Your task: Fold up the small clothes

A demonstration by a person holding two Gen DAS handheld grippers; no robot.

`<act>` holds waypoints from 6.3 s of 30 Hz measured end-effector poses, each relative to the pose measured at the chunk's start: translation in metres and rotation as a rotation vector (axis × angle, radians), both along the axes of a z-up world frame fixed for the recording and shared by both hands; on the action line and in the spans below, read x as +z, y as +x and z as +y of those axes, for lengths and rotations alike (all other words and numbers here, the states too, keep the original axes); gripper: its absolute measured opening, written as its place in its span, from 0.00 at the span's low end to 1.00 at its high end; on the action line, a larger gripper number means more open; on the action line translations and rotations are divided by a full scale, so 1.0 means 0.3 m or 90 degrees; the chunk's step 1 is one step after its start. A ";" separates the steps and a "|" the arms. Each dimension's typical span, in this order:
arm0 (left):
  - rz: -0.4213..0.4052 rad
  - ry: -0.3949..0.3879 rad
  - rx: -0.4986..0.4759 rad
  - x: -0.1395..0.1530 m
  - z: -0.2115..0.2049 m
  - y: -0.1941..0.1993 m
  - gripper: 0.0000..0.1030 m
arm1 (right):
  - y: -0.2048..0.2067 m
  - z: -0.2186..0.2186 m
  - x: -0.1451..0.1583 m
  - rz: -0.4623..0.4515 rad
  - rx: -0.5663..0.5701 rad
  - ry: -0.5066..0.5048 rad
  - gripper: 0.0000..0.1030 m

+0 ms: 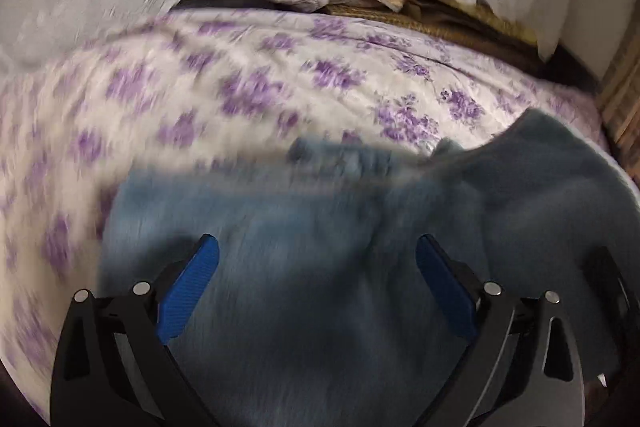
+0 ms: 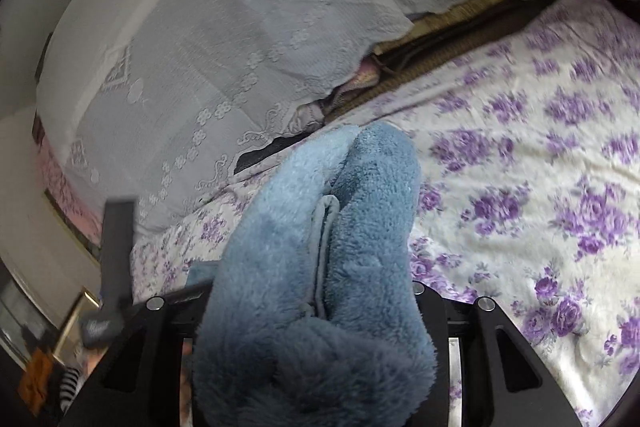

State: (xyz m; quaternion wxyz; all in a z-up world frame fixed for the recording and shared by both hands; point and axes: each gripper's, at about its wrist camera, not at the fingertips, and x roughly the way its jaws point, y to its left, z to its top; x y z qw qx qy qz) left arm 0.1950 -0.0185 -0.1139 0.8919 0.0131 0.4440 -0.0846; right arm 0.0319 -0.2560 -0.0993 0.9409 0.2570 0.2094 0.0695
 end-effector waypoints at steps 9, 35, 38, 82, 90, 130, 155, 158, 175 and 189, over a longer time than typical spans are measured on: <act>-0.003 0.040 -0.033 0.059 -0.117 0.077 0.93 | -0.013 0.093 0.036 -0.021 0.050 -0.104 0.42; -0.090 -0.026 0.111 0.229 0.400 -0.077 0.93 | -0.019 0.650 0.233 -0.096 0.144 -0.310 0.46; -0.087 -0.032 0.130 0.215 0.474 -0.084 0.93 | -0.008 0.727 0.228 -0.090 0.158 -0.329 0.47; -0.026 0.042 0.174 -0.032 0.718 -0.130 0.96 | -0.152 1.060 0.044 -0.065 0.323 -0.540 0.80; -0.040 -0.003 0.213 0.015 0.785 -0.155 0.96 | -0.152 0.806 0.166 -0.089 0.166 -0.420 0.74; -0.038 0.044 0.143 -0.077 0.602 -0.325 0.96 | -0.187 0.798 -0.070 0.033 0.270 -0.415 0.76; -0.028 -0.041 0.122 -0.093 0.597 -0.389 0.96 | 0.299 0.764 0.007 0.127 0.242 -0.349 0.76; -0.036 -0.020 0.119 -0.100 0.579 -0.388 0.96 | 0.294 0.756 -0.003 0.121 0.240 -0.345 0.77; -0.119 0.008 0.138 0.020 0.577 -0.458 0.96 | -0.020 0.654 0.074 0.060 0.222 -0.342 0.77; -0.088 0.090 0.147 -0.070 0.533 -0.423 0.96 | 0.013 0.532 -0.154 0.166 0.274 -0.148 0.89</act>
